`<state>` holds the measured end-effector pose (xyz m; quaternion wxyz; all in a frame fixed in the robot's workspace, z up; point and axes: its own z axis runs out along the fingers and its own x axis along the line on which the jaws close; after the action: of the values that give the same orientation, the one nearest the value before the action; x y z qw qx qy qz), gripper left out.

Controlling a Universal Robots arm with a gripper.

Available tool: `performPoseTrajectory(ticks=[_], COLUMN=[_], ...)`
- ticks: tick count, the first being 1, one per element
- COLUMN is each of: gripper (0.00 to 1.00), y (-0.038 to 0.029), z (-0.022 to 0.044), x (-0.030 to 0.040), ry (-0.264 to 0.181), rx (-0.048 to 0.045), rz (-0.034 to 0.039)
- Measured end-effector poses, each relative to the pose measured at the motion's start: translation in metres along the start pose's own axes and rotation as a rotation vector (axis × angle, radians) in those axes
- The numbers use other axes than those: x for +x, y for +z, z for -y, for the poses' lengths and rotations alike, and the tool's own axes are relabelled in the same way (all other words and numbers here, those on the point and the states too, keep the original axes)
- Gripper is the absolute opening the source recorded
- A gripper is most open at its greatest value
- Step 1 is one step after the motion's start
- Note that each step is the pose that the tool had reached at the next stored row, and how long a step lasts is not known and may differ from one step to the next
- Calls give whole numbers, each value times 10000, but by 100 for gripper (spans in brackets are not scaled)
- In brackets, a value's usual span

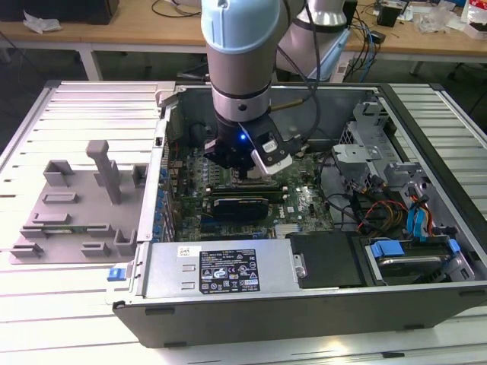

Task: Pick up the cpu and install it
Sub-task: 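Install the second cpu locking lever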

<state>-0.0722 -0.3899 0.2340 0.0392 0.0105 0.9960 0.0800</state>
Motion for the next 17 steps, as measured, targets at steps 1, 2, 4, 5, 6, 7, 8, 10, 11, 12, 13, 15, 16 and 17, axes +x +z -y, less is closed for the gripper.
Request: performPoseTrajectory(ticks=[1, 2, 4, 5, 6, 7, 8, 10, 11, 12, 13, 15, 16, 17], gripper=[11, 11, 11, 11, 11, 11, 11, 11, 11, 11, 11, 11, 11, 11], y=[38, 60, 97, 115, 128, 148, 158, 177, 184, 198, 210, 234, 247, 256], z=[7, 11, 17, 21, 23, 27, 28, 30, 31, 32, 30, 29, 30, 30], x=[34, 54, 80, 91, 101, 117, 126, 139, 142, 150, 159, 176, 182, 186], ry=[3, 6, 10, 11, 13, 16, 18, 21, 22, 26, 32, 41, 45, 49], rx=[0, 0, 1, 1, 0, 0, 0, -6, -14, -51, -114, -237, -279, -305], rz=[0, 1, 2, 2, 2, 2, 2, 1, 1, 0, 0, -2, -2, -3])
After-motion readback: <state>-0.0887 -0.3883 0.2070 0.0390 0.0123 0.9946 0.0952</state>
